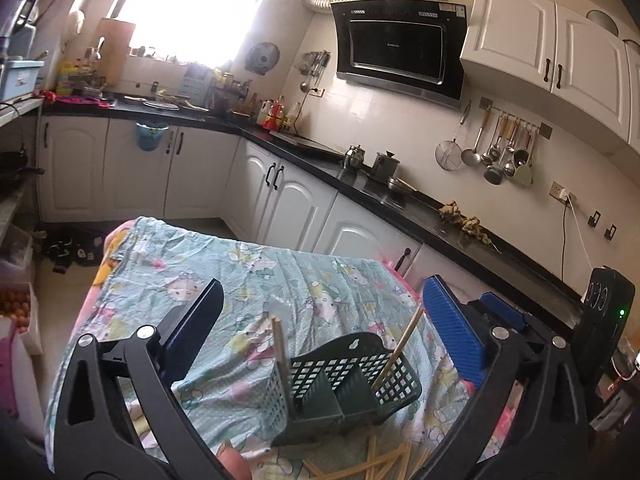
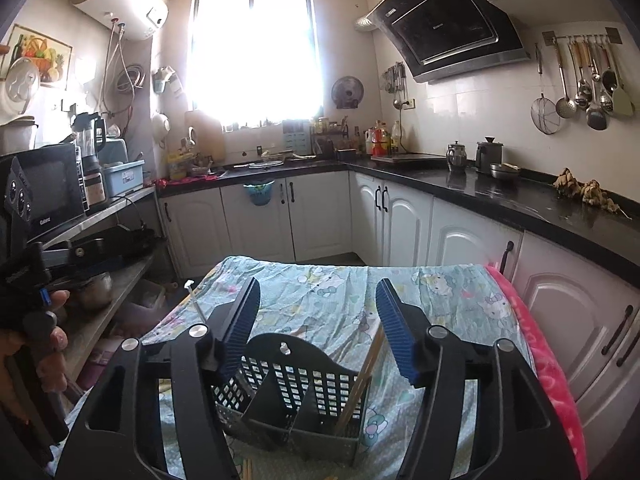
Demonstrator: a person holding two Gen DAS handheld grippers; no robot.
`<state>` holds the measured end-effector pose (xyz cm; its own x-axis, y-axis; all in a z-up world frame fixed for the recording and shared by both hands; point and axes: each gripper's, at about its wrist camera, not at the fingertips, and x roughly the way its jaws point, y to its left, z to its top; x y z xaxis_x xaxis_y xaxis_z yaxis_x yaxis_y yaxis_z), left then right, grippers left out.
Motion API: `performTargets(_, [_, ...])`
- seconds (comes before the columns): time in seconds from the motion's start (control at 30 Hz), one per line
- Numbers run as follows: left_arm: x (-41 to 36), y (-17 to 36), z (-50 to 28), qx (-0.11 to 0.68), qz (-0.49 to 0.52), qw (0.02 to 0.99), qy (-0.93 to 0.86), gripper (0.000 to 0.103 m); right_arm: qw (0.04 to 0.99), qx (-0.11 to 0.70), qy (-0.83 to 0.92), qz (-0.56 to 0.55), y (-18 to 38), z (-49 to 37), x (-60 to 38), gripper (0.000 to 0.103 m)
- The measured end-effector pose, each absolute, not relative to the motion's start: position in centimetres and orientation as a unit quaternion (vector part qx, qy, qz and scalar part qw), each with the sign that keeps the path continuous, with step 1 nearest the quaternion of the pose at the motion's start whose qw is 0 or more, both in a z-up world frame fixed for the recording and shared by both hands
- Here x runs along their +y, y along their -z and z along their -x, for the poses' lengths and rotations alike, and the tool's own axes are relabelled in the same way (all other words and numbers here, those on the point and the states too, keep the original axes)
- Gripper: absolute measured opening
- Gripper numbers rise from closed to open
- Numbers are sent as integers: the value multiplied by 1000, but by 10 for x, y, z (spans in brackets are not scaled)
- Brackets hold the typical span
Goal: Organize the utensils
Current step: 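Lower the chopsticks into the caddy slots and open both tools, then withdraw both open tools from the caddy toward the chopstick pile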
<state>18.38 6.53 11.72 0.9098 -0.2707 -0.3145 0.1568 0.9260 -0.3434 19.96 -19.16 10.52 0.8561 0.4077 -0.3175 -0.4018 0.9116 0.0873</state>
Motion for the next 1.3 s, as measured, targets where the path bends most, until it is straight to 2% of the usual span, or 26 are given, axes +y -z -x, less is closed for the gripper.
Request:
performTargets(0.33, [61,-107,-154,184,152,965,113,92,962,169,-213,-10,-105,-170,-205,67])
performTargets(1.3, [56,-27,-111,270,176,941,104,92,947,239,-215,7,-57,-111,-219,67])
